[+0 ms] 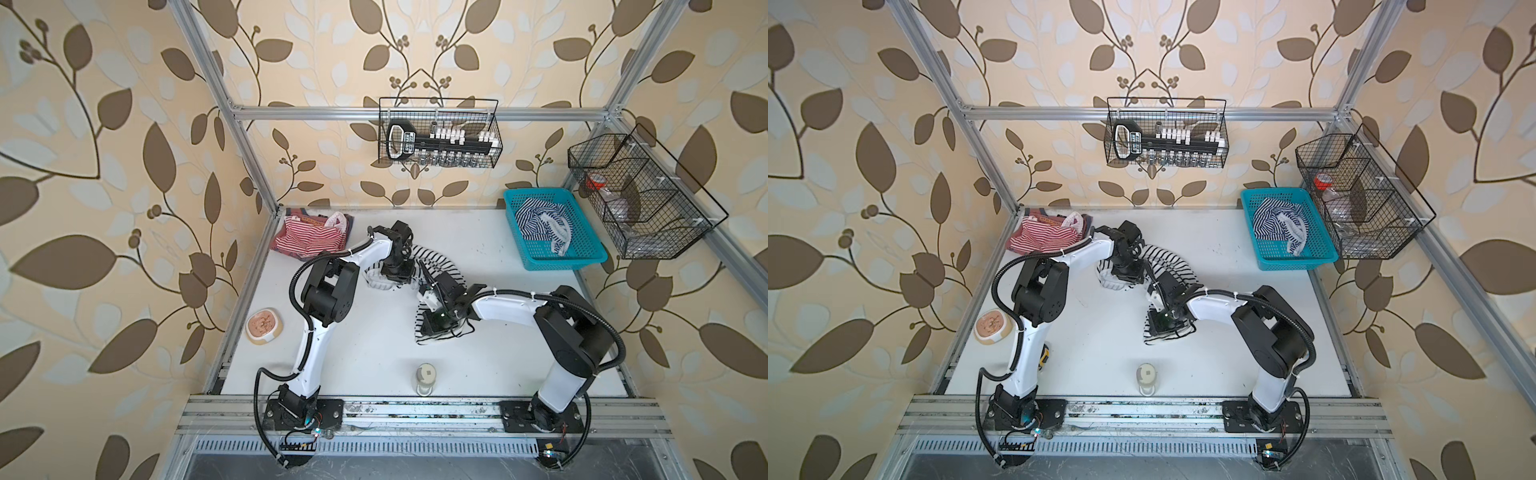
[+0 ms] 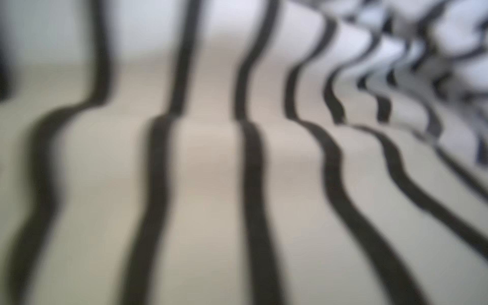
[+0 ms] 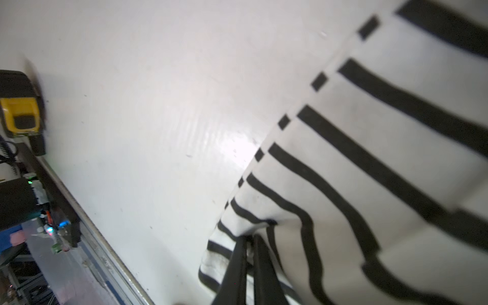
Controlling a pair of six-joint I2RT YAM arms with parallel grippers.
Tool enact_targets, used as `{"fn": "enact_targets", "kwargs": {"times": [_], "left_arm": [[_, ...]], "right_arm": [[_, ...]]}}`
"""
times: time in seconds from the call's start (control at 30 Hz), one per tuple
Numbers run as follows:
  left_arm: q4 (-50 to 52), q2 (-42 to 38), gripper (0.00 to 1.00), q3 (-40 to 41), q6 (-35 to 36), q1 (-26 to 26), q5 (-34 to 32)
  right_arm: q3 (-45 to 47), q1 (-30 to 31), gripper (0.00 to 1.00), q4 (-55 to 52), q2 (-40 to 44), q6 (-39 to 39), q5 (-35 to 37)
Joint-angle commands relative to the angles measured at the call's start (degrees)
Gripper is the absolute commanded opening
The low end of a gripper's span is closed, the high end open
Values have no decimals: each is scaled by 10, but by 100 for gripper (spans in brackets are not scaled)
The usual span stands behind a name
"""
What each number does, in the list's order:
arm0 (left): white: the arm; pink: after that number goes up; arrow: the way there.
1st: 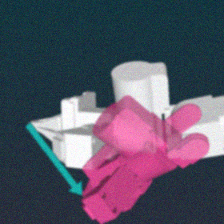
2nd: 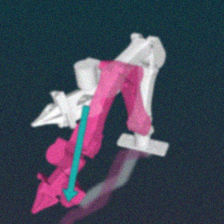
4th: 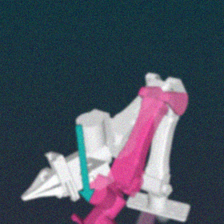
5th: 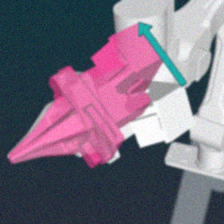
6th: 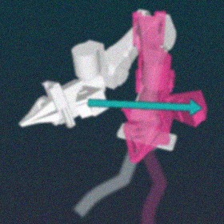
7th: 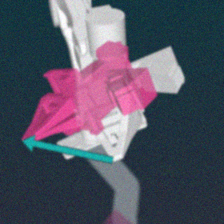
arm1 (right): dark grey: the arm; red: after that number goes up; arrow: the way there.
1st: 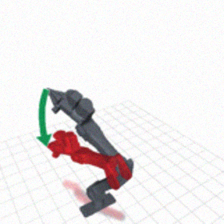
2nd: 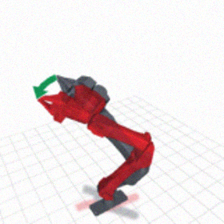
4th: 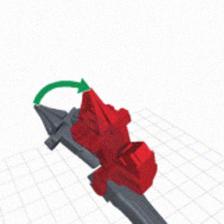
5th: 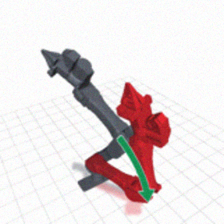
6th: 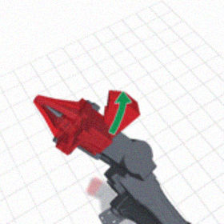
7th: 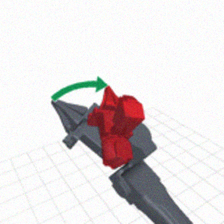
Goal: Fold and stack tank tops
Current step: Rotate the tank top at the center of the table, then smooth out the tank top at the center of the table.
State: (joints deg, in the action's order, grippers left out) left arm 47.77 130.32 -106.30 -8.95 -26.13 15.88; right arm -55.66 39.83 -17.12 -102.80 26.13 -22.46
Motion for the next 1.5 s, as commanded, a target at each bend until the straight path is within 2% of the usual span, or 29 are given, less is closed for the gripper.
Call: {"fn": "enact_targets", "kwargs": {"times": [0.0,0.1,0.2,0.37,0.53,0.7,0.9,1.47], "left_arm": [[49,-6,32,-73,23,17,-17],[71,-48,34,-85,34,19,-38],[82,-108,37,-57,30,18,-38],[79,-222,41,77,9,-3,-37],[102,-277,48,178,-14,-56,-35],[117,-280,54,235,-32,-112,-22],[98,-252,59,281,-62,-149,-3],[4,-202,59,326,-169,-167,34]], "right_arm": [[-44,-4,17,28,-18,30,-38],[-71,-20,24,26,12,30,-40],[-73,-43,31,9,67,25,-38],[-36,-101,40,-52,172,0,-6],[27,-190,43,-90,241,-26,14],[54,-257,46,-99,241,-50,13],[51,-266,47,-76,206,-53,-3],[88,-270,48,-27,203,-35,-15]]}}
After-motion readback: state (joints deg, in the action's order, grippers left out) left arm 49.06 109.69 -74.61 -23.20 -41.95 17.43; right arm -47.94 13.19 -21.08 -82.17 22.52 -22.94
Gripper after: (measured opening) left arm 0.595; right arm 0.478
